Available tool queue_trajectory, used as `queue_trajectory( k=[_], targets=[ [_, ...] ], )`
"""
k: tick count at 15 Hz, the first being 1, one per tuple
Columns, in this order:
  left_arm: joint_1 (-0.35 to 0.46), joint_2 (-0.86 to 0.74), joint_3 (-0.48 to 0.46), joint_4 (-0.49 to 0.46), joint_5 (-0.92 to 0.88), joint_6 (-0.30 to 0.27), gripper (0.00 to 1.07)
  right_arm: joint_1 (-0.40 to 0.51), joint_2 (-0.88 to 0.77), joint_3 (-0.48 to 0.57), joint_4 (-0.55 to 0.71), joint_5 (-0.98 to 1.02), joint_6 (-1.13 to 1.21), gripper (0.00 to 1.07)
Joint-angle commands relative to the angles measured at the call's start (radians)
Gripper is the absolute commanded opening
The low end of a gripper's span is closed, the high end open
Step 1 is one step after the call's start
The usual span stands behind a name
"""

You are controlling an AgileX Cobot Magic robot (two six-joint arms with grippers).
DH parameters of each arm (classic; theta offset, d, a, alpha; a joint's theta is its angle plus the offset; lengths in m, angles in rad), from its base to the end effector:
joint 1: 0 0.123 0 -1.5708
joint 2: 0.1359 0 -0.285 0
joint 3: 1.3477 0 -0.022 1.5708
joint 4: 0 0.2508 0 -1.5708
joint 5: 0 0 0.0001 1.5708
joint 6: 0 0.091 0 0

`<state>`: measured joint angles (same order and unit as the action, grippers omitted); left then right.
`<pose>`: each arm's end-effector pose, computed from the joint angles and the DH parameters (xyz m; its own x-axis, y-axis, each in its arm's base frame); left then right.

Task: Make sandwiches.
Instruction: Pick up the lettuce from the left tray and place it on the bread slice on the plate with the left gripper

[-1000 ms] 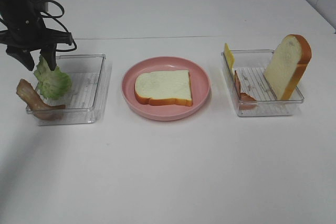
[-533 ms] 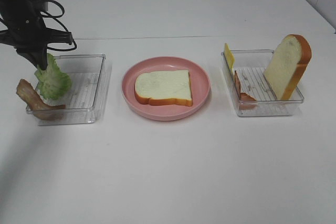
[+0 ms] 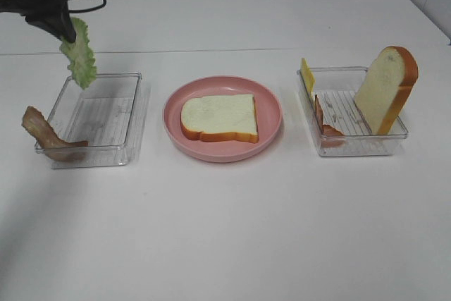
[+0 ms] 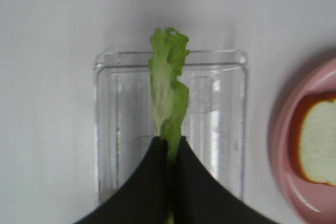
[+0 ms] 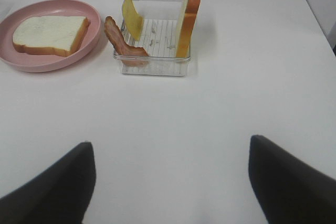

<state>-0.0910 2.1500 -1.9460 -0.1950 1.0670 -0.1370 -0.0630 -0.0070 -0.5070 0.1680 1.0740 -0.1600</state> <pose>0.4696 -0.0584 0.2480 -0.9300 -0.1427 -0.3386 -0.0609 0.9686 -0.2410 -0.0071 0.0139 0.2790 -0.4423 -0.0507 -0.8954 -0.1041 0.9946 -0.0048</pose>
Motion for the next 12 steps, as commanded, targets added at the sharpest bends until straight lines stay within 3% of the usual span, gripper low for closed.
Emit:
queue_trajectory(
  k=[1, 4, 6, 8, 12],
  targets=[
    [-0.001, -0.018, -0.002, -0.130, -0.031, 0.045, 0.00, -0.006, -0.012, 0.001, -0.001, -0.007, -0.006, 0.76],
    [-0.018, -0.008, -0.001, -0.380, -0.044, 0.159, 0.00, -0.006, -0.012, 0.001, -0.001, -0.007, -0.006, 0.76],
    [-0.055, -0.008, -0.001, -0.491, -0.072, 0.230, 0.00, -0.006, -0.012, 0.001, -0.001, -0.007, -0.006, 0.76],
    [-0.128, 0.007, -0.001, -0.583, -0.126, 0.255, 0.00, -0.006, -0.012, 0.001, -0.001, -0.007, -0.006, 0.76],
    [-0.227, 0.077, -0.001, -0.673, -0.178, 0.282, 0.00, -0.006, -0.012, 0.001, -0.001, -0.007, -0.006, 0.76]
  ],
)
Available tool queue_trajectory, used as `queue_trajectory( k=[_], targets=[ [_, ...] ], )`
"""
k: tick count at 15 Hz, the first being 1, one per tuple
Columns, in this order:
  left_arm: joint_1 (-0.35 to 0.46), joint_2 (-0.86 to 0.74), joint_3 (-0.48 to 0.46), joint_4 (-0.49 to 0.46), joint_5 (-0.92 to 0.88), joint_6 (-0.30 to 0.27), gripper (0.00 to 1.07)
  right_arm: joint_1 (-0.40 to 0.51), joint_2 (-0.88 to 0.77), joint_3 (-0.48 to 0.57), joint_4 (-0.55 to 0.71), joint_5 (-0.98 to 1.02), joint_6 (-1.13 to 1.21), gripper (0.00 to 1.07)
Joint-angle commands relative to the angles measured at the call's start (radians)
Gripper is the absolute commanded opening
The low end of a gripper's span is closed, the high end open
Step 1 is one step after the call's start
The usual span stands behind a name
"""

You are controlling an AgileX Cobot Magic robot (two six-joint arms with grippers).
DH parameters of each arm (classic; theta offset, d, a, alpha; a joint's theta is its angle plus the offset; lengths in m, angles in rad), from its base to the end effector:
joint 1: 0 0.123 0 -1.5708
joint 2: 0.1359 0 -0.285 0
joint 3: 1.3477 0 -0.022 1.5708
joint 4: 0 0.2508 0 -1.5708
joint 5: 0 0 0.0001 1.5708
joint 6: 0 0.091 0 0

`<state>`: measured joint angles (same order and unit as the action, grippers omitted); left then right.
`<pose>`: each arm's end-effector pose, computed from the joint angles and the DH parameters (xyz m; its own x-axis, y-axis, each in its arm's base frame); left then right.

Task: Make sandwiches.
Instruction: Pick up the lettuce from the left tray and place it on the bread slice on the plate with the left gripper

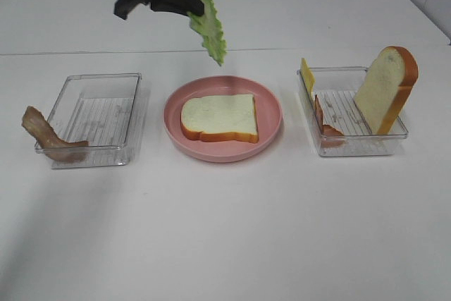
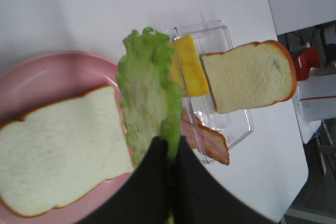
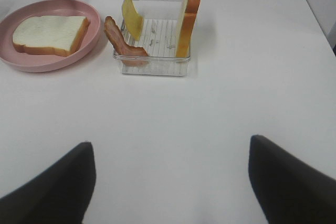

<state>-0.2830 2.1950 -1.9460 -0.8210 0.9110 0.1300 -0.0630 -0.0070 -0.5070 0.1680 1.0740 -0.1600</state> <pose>0.4601 -0.1887 0.2535 -0.9207 -0.1035 -0.3762 0.1981 0.7067 -0.6792 -0.0071 0.0139 0.2790 -0.4423 -0.0507 -0.8954 -0.1041 0.9946 -0.0048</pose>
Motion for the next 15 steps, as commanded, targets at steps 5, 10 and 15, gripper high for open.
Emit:
queue_trajectory(
  k=[5, 10, 15],
  targets=[
    [-0.106, 0.166, -0.001, -0.097, -0.029, 0.025, 0.00, -0.006, -0.012, 0.001, -0.001, -0.007, -0.006, 0.76],
    [-0.100, 0.201, -0.001, -0.032, 0.001, 0.025, 0.00, -0.006, -0.012, 0.001, -0.001, -0.007, -0.006, 0.76],
    [-0.097, 0.195, -0.001, 0.108, -0.007, -0.029, 0.05, -0.006, -0.012, 0.001, -0.001, -0.007, -0.006, 0.76]
  ],
)
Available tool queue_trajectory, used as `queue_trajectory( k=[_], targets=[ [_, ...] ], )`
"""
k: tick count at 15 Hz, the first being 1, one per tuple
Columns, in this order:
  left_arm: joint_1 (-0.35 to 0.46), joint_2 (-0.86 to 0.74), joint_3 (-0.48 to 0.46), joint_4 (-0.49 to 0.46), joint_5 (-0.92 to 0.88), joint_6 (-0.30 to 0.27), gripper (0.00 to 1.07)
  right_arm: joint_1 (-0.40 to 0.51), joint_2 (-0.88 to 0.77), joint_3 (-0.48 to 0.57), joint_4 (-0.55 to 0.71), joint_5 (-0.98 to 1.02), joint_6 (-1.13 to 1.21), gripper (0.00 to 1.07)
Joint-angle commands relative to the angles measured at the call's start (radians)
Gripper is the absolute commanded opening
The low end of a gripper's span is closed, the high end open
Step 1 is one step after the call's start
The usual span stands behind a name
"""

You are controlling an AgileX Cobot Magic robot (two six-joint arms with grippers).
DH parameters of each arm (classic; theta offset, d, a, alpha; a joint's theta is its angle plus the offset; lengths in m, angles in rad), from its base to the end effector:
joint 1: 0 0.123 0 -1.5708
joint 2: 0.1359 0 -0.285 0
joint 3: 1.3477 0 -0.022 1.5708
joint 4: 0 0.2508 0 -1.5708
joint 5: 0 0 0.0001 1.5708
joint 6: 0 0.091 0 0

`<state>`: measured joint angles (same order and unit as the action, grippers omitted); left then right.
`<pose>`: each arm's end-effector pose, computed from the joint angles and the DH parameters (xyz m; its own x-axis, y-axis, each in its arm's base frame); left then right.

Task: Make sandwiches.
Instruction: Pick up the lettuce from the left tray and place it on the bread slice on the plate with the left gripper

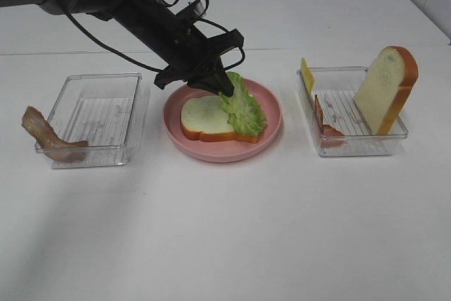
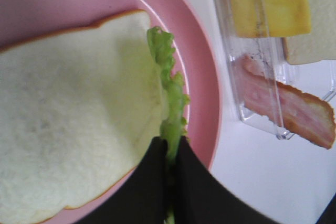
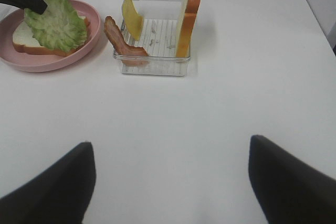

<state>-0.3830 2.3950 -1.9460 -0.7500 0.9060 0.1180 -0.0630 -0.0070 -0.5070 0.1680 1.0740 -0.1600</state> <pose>0.4545 -0.2358 0.1493 -0.9754 0.0356 -0.2176 0.1656 0.7700 -0.6162 -0.0071 0.0139 0.2790 -0.4423 -0.0507 -0.8954 -0.1041 0.9946 -0.0048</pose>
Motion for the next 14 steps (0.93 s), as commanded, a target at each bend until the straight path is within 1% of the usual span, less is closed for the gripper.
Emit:
queue_trajectory(
  k=[1, 2, 4, 6, 7, 8, 9, 11, 14],
  targets=[
    [0.003, -0.004, -0.001, 0.077, -0.007, -0.024, 0.14, -0.006, -0.012, 0.001, -0.001, -0.007, -0.006, 0.76],
    [0.003, -0.004, -0.001, 0.090, -0.008, -0.024, 0.18, -0.006, -0.012, 0.001, -0.001, -0.007, -0.006, 0.76],
    [0.003, -0.004, -0.001, 0.121, -0.014, -0.024, 0.36, -0.006, -0.012, 0.001, -0.001, -0.007, -0.006, 0.76],
    [0.003, -0.007, -0.001, 0.123, -0.038, -0.027, 0.48, -0.006, -0.012, 0.001, -0.001, -0.007, -0.006, 0.76],
    [0.003, -0.016, -0.001, 0.145, -0.053, -0.027, 0.53, -0.006, -0.012, 0.001, -0.001, -0.007, -0.006, 0.76],
    [0.003, -0.030, -0.001, 0.187, -0.066, -0.043, 0.59, -0.006, -0.012, 0.001, -0.001, -0.007, -0.006, 0.76],
    [0.003, -0.048, -0.003, 0.246, -0.071, -0.073, 0.66, -0.006, -0.012, 0.001, -0.001, -0.007, -0.006, 0.76],
    [0.003, -0.085, -0.007, 0.374, -0.053, -0.142, 0.74, -0.006, -0.012, 0.001, -0.001, -0.007, -0.006, 0.76],
    [0.003, -0.165, -0.007, 0.555, 0.029, -0.233, 0.75, -0.006, -0.012, 0.001, -0.001, -0.007, -0.006, 0.76]
  ],
)
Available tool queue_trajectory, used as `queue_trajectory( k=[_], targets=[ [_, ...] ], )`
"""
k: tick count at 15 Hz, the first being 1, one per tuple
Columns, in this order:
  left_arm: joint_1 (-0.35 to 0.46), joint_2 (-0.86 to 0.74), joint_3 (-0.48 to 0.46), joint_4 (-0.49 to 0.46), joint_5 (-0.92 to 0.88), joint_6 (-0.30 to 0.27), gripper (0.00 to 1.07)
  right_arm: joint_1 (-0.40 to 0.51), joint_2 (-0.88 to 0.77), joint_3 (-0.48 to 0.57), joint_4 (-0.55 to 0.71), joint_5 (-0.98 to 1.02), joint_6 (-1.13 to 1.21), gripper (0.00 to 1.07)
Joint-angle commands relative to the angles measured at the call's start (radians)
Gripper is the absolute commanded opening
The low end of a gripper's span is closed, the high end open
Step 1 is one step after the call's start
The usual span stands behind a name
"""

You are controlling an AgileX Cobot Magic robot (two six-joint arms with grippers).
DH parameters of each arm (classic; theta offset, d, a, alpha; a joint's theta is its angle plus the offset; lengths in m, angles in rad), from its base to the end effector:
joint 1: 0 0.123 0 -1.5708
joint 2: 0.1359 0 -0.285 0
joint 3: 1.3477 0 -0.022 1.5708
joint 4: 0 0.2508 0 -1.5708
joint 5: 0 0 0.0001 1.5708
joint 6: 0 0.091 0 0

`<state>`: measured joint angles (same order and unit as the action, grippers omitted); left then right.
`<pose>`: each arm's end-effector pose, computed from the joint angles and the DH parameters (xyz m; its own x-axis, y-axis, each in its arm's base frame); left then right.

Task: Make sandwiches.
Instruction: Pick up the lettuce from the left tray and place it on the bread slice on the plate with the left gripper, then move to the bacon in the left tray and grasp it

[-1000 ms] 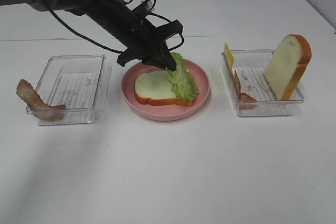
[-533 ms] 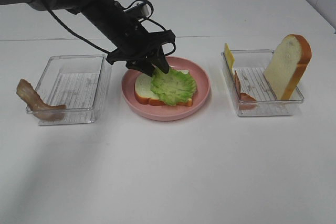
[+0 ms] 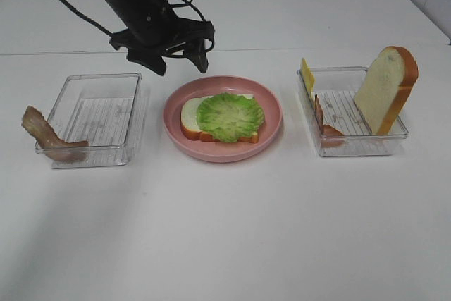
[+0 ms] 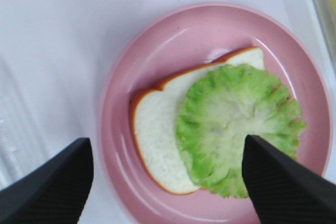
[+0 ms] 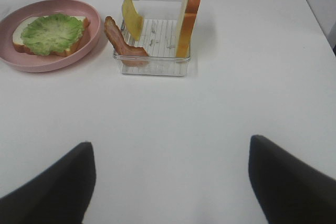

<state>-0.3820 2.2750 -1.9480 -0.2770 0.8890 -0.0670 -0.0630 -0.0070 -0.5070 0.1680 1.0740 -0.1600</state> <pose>0.4573 -0.2045 0.1953 -0.9157 0.1131 -0.3857 0.2375 0.9264 -0.2921 -0.0071 0.0139 0.2790 -0.4423 -0.0507 -0.8954 -0.1041 0.9946 -0.0048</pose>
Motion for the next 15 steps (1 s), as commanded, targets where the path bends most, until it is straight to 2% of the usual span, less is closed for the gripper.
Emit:
queue_trajectory(
  k=[1, 4, 7, 12, 13, 15],
  targets=[
    [0.002, -0.072, -0.005, 0.129, 0.088, -0.071, 0.75, -0.006, -0.012, 0.001, -0.001, -0.007, -0.006, 0.76],
    [0.002, -0.138, -0.005, 0.235, 0.237, -0.134, 0.75, -0.006, -0.012, 0.001, -0.001, -0.007, -0.006, 0.76],
    [0.002, -0.165, -0.005, 0.313, 0.376, -0.161, 0.75, -0.006, -0.012, 0.001, -0.001, -0.007, -0.006, 0.76],
    [0.034, -0.196, -0.003, 0.286, 0.400, -0.172, 0.75, -0.006, -0.012, 0.001, -0.001, -0.007, -0.006, 0.76],
    [0.046, -0.222, 0.011, 0.271, 0.400, -0.172, 0.75, -0.006, -0.012, 0.001, -0.001, -0.007, -0.006, 0.76],
    [0.091, -0.305, 0.106, 0.277, 0.400, -0.172, 0.75, -0.006, -0.012, 0.001, 0.000, -0.007, -0.006, 0.76]
  ],
)
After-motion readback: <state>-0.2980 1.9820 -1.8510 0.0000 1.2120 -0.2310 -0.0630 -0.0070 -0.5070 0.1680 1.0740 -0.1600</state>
